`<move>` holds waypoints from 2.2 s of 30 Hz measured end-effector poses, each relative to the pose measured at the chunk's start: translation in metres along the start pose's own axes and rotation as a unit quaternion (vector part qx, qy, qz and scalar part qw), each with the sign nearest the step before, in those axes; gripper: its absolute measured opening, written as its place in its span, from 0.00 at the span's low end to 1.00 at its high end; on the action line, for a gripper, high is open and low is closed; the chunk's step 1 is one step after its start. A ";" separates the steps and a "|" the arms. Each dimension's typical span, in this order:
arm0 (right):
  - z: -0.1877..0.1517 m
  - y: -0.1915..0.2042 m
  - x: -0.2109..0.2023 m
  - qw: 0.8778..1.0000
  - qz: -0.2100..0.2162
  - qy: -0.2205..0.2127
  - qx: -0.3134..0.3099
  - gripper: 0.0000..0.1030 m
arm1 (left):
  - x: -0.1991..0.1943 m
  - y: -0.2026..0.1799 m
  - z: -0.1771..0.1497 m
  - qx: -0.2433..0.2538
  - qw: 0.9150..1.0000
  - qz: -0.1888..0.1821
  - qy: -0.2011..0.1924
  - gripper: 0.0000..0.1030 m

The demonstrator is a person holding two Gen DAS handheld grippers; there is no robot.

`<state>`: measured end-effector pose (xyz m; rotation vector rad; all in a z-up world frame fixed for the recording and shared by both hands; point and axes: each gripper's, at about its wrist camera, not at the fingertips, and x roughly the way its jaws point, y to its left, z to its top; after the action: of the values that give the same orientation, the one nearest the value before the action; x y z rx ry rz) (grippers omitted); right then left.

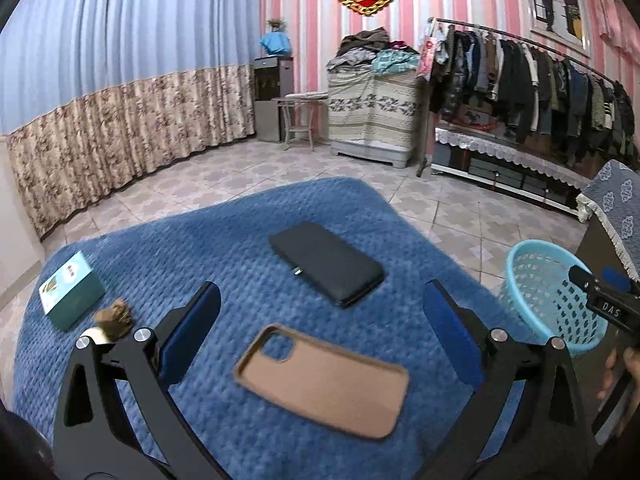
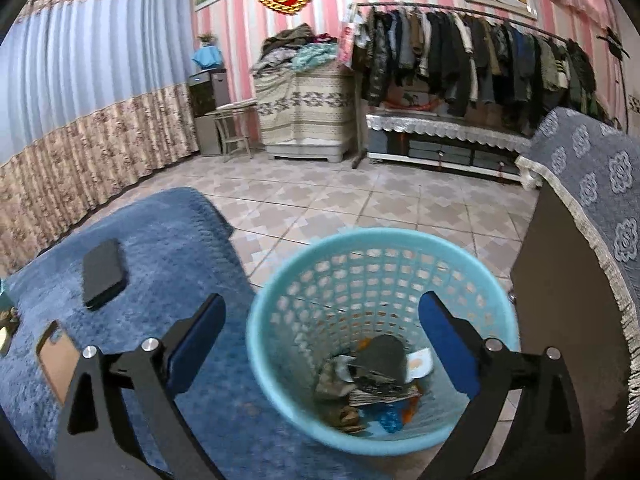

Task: Collect trash
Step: 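Move both open tools back over the items on the rug, then grasp the white round disc with the left tool while the right tool grasps the brown cloth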

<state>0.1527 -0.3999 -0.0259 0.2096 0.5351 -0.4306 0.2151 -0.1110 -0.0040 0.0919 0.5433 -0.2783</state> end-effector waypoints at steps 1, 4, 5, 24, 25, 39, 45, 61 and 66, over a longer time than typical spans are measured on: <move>-0.001 0.007 -0.001 1.000 0.006 0.000 -0.003 0.92 | 0.000 0.005 -0.002 -0.001 1.000 0.004 0.003 0.95; -0.005 0.032 0.000 0.999 0.027 0.002 -0.017 0.92 | -0.004 0.026 -0.012 -0.006 1.000 0.026 0.009 0.95; -0.007 0.039 0.000 0.999 0.031 0.003 -0.021 0.92 | -0.005 0.036 -0.015 -0.012 0.999 0.031 0.012 0.95; -0.041 0.189 0.020 0.979 0.146 0.054 -0.130 0.92 | 0.053 0.234 -0.070 -0.148 0.970 0.147 0.126 0.94; -0.042 0.192 0.021 0.978 0.145 0.056 -0.135 0.92 | 0.057 0.238 -0.071 -0.154 0.969 0.144 0.131 0.93; -0.043 0.249 0.021 0.963 0.185 0.059 -0.186 0.92 | 0.050 0.259 -0.070 -0.153 0.966 0.162 0.133 0.59; -0.051 0.311 0.012 0.943 0.239 0.055 -0.224 0.92 | -0.011 0.278 -0.053 -0.186 0.961 0.184 0.090 0.59; -0.077 0.462 0.016 0.888 0.336 0.100 -0.297 0.92 | -0.064 0.341 -0.055 -0.229 0.938 0.250 0.066 0.59; -0.088 0.484 0.033 0.874 0.347 0.139 -0.310 0.78 | -0.063 0.337 -0.055 -0.228 0.939 0.249 0.065 0.59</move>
<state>0.3557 0.0458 -0.0778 -0.1679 0.8083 0.4922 0.2324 0.2360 -0.0132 -0.2029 0.6840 0.3548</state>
